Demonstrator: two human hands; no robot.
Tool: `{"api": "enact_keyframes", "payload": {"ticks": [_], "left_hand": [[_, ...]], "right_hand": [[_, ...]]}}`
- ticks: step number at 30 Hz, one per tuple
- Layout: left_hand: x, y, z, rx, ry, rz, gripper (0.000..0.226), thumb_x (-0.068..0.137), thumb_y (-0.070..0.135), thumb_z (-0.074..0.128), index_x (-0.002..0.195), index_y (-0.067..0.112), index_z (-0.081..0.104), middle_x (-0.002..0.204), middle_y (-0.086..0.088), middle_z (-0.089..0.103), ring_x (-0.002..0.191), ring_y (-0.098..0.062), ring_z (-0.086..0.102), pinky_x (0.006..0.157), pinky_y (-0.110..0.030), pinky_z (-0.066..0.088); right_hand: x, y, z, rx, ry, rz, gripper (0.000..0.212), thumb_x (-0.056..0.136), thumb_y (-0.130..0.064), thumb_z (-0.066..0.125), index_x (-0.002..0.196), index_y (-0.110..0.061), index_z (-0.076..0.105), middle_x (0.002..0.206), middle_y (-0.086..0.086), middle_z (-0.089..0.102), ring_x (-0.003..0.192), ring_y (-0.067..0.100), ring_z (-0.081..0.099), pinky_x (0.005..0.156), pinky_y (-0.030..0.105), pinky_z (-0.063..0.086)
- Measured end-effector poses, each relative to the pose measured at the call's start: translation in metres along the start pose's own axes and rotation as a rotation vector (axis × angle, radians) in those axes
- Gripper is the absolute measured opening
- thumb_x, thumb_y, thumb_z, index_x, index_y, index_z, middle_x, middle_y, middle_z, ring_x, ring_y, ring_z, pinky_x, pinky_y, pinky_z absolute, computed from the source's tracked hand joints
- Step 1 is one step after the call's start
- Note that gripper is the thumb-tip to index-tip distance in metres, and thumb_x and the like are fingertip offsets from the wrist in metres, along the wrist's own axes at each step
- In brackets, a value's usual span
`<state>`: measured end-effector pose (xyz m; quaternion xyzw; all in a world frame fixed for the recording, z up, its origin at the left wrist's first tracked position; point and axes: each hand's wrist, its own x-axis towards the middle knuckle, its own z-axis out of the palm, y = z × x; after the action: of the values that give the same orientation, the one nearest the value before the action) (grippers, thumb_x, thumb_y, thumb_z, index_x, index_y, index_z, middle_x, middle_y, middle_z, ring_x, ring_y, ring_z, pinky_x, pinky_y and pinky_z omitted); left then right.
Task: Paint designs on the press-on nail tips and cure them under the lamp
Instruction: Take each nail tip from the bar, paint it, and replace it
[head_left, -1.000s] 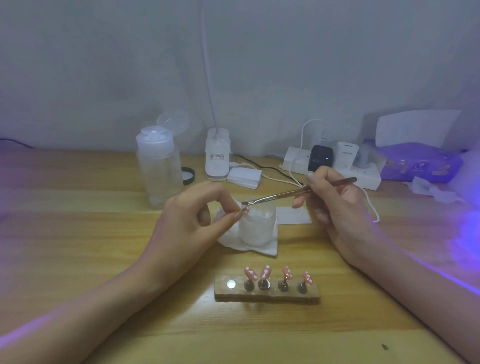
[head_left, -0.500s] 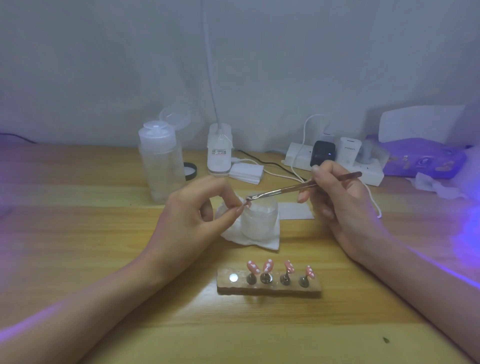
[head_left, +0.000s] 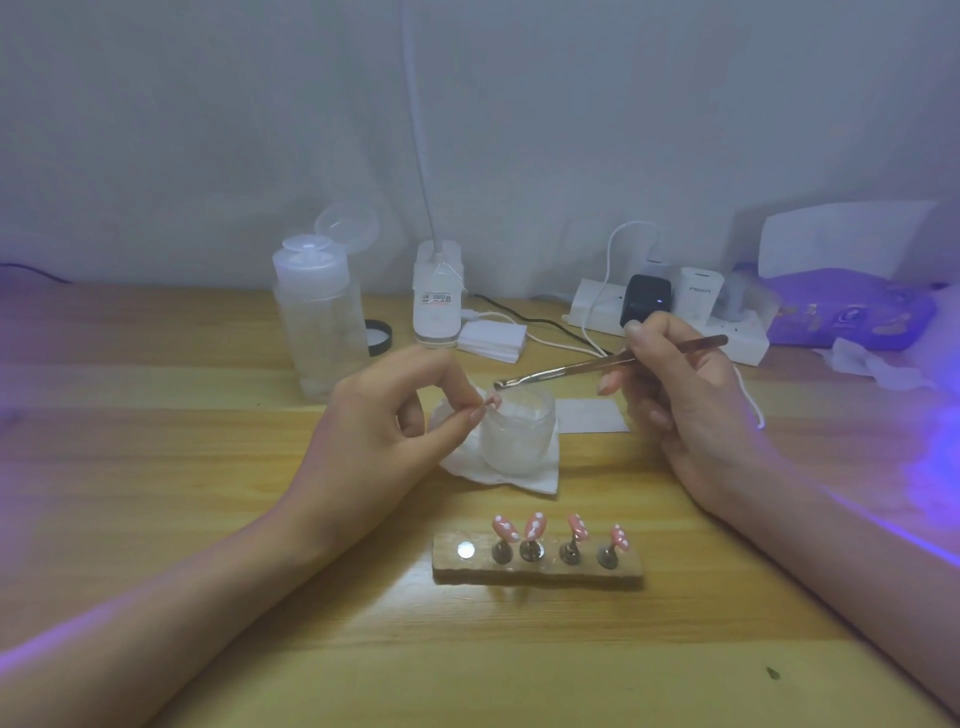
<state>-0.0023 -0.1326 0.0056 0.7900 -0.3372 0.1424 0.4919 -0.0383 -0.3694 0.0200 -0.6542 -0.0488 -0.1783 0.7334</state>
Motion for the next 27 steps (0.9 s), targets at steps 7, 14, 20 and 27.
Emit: {"api": "enact_keyframes", "payload": {"ticks": [7, 14, 20, 27], "left_hand": [[0.0004, 0.001, 0.0001, 0.019, 0.012, 0.021, 0.018, 0.085, 0.02, 0.076, 0.074, 0.026, 0.063, 0.063, 0.025, 0.05, 0.051, -0.016, 0.037, 0.053, -0.01, 0.03], [0.0005, 0.001, 0.0002, 0.002, 0.012, 0.028, 0.018, 0.085, 0.029, 0.077, 0.074, 0.025, 0.064, 0.059, 0.027, 0.049, 0.051, -0.01, 0.034, 0.053, -0.01, 0.028], [0.0005, 0.0003, 0.0005, -0.004, 0.011, 0.024, 0.015, 0.085, 0.029, 0.074, 0.075, 0.022, 0.065, 0.058, 0.027, 0.049, 0.051, -0.01, 0.033, 0.052, -0.013, 0.029], [0.0, -0.0002, 0.0012, -0.016, 0.013, 0.022, 0.018, 0.084, 0.034, 0.074, 0.073, 0.023, 0.065, 0.054, 0.027, 0.046, 0.05, -0.008, 0.031, 0.051, -0.015, 0.028]], "right_hand": [[-0.0008, 0.0023, 0.0001, -0.035, 0.046, 0.003, 0.034, 0.096, -0.023, 0.059, 0.063, -0.026, 0.051, 0.063, 0.006, 0.069, 0.04, 0.008, 0.029, 0.041, 0.014, 0.027], [-0.0011, 0.0032, 0.001, -0.054, 0.026, 0.001, 0.032, 0.097, -0.022, 0.059, 0.066, -0.023, 0.05, 0.064, 0.007, 0.069, 0.04, 0.007, 0.029, 0.041, 0.014, 0.028], [-0.0008, 0.0019, 0.0001, -0.023, -0.021, -0.032, 0.032, 0.095, -0.027, 0.06, 0.063, -0.028, 0.052, 0.065, 0.006, 0.07, 0.04, 0.008, 0.029, 0.042, 0.014, 0.029], [-0.0004, 0.0012, -0.0013, -0.006, 0.019, -0.031, 0.032, 0.091, -0.03, 0.065, 0.061, -0.028, 0.053, 0.062, 0.004, 0.069, 0.04, 0.008, 0.029, 0.041, 0.016, 0.026]]}}
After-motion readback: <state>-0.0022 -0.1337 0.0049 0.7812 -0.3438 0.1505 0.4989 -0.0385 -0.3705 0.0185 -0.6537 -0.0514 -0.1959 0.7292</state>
